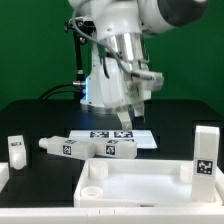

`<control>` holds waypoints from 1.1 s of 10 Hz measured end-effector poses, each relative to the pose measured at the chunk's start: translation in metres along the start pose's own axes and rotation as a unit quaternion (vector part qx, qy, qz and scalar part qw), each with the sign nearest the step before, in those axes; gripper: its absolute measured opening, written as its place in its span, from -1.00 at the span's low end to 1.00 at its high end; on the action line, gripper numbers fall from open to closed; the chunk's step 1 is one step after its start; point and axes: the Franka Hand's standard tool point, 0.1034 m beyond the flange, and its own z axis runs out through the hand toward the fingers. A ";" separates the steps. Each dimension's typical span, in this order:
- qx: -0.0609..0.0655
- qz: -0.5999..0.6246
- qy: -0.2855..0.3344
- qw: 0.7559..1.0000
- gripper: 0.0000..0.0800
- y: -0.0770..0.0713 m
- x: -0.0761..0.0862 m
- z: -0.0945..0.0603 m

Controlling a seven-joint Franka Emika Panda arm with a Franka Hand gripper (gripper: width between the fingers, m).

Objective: Assemble desk

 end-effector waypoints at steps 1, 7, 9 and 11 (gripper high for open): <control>-0.008 -0.001 0.007 1.000 0.62 0.006 0.003 0.008; -0.024 0.003 0.054 0.998 0.62 0.029 0.023 0.040; -0.025 0.004 0.055 0.998 0.62 0.029 0.024 0.040; -0.013 0.007 0.052 0.999 0.62 0.023 0.024 0.032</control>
Offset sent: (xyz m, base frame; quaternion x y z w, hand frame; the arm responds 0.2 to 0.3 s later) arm -0.0062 0.0126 -0.0262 0.0142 0.0365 0.0312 0.9987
